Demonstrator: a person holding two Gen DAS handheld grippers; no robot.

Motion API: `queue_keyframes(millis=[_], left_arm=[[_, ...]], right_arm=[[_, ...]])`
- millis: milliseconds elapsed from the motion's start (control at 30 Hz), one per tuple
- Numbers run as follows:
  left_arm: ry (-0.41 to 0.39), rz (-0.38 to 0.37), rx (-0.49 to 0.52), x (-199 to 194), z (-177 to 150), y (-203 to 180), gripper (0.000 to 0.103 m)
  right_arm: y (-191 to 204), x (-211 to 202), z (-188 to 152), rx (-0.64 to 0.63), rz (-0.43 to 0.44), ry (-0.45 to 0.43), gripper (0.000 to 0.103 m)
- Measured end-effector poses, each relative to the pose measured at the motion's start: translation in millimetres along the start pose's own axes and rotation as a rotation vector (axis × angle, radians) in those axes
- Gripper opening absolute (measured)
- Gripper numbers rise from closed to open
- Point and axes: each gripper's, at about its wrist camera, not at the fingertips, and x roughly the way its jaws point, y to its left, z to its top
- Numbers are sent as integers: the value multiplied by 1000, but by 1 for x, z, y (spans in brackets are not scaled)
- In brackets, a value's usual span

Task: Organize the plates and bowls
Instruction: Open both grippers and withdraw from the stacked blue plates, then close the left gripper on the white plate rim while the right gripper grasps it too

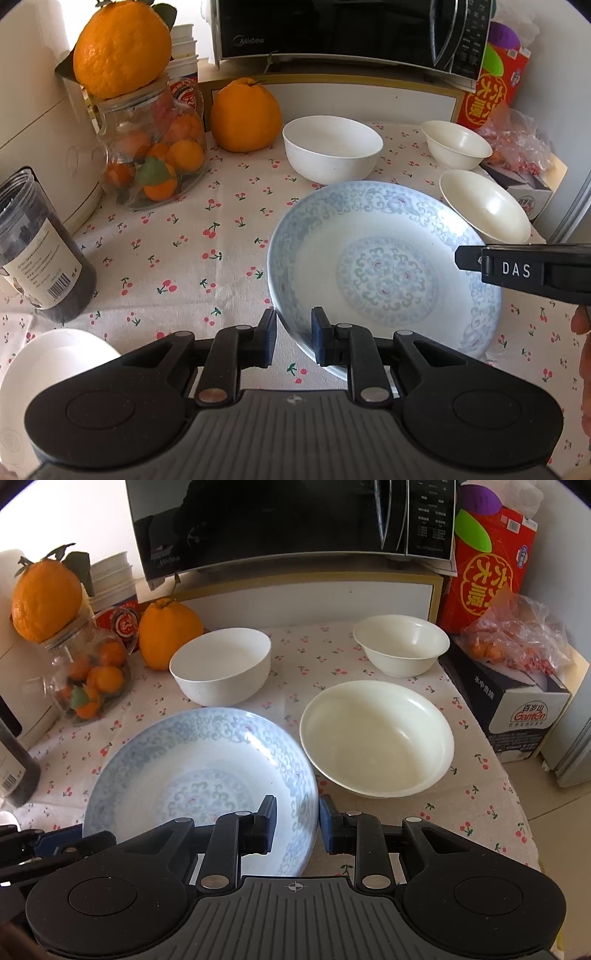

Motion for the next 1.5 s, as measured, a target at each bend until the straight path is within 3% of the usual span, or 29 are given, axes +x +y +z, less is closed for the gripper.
queue_keyframes(millis=[100,200,267,367,567,767,1067,1300,1500], left_arm=[[7,-11,-23,0,0,3,21],[15,-19,-59,-5,-2,8,29],[23,-31,-101,-14,-5,15,42],[22,-51,-129,-29,-6,23,49],[8,-60,-69,-48,-6,37,67],[-28,-103,-48,-70,-10,55,84],[-76,-71,48,-83,-23,94,101],[-88,18,143,-79,-36,132,101],[-54,-11,162,-73,-50,159,101]], right_arm=[[-5,-3,1,29,19,13,27],[-9,-12,-1,56,47,23,48],[-12,-25,-6,74,68,20,65],[-16,-42,-13,118,112,43,72],[-16,-66,-19,262,217,67,85],[17,-80,-21,140,237,16,92],[65,-85,-37,98,302,-1,98],[95,-83,-54,66,346,-19,99],[124,-81,-72,-14,380,-48,99]])
